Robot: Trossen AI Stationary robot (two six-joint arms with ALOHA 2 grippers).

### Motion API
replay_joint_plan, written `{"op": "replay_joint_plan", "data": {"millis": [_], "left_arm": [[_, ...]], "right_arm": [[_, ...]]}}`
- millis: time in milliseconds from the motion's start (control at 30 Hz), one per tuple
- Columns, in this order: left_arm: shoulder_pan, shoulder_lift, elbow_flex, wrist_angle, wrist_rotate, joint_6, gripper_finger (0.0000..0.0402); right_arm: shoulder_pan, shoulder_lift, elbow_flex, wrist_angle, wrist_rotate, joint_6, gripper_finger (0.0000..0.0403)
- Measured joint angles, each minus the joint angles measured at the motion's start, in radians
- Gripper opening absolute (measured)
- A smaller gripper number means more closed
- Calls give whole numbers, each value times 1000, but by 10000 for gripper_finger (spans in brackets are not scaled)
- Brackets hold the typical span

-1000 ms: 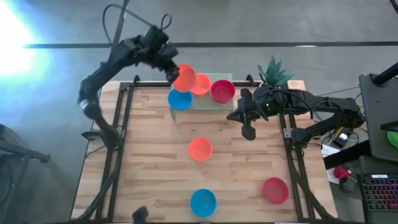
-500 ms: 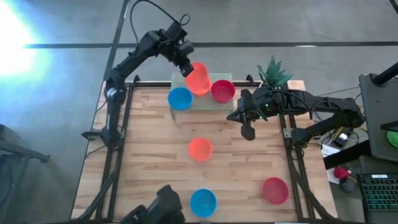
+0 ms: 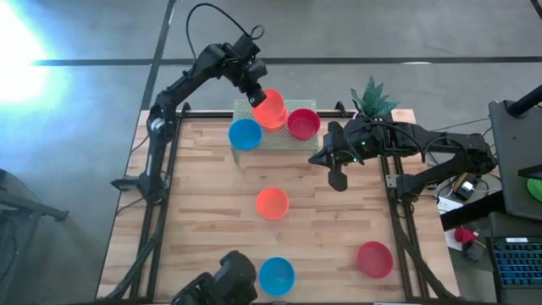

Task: Pick & Place Mini bowls
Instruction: Stack the bottom orange bowl on the orange bowl on the shelf

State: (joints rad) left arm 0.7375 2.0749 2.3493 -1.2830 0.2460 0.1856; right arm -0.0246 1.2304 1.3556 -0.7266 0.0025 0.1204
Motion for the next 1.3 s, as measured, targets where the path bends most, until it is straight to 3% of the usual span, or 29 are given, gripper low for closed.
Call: {"op": "replay_joint_plan", "data": {"millis": [400, 1000, 1300], "left_arm": [[-2, 21, -14, -10, -10, 0, 3], [-16, 19, 5, 16, -8, -3, 83], [-16, -25, 6, 65, -35, 28, 87]], "right_arm": [[0, 0, 0, 0, 0, 0, 8], [0, 0, 0, 0, 0, 0, 8], [0, 0, 0, 0, 0, -10, 8]]}}
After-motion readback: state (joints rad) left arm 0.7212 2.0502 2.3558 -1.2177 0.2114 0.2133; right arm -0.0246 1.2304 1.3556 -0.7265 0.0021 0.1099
